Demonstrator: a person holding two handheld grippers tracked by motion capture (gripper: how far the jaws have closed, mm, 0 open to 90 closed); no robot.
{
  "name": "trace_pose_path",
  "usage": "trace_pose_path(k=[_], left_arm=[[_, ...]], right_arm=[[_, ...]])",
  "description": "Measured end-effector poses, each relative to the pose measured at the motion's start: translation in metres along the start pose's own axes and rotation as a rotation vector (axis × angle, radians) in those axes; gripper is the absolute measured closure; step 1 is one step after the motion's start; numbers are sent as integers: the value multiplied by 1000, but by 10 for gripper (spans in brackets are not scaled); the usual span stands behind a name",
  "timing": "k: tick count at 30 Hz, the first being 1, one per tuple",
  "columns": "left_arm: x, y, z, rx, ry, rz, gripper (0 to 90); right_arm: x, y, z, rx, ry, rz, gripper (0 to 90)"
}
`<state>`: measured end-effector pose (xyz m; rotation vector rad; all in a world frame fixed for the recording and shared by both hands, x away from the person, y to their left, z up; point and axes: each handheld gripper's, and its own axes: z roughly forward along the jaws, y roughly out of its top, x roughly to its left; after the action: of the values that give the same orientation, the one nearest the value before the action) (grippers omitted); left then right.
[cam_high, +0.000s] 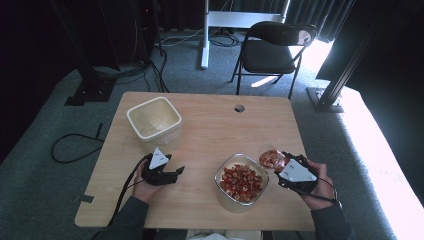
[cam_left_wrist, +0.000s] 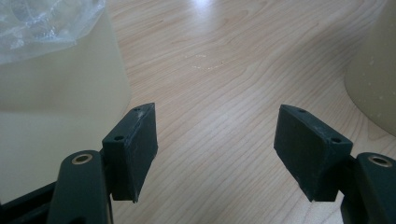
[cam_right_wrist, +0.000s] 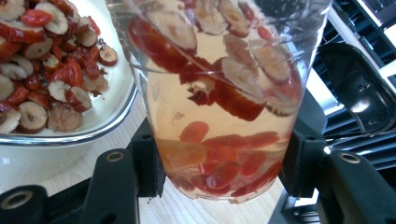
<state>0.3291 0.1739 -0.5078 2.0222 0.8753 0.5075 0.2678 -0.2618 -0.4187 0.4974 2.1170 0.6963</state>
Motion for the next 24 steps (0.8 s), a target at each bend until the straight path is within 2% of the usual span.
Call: trace_pose_path(k=[10,14,15,20,22,24], left_arm=[[0,0,0,0,-1,-1,308],[0,0,0,-1,-1,-1,308],[0,0,0,-1,0,-2,308],[0,0,1,-1,0,-3,308],[0,0,0,-1,0,-3,308],[0,0,0,-1,0,-3,308]], right_arm=[[0,10,-2,43,-39,-129,437],[1,13,-1,53,-45,-156,437],[2,15,0,66,-56,-189,438],[6,18,1,82,-84,-249,438],[8,20,2,102,-114,-299,438],[10,22,2,111,-129,-329,438]])
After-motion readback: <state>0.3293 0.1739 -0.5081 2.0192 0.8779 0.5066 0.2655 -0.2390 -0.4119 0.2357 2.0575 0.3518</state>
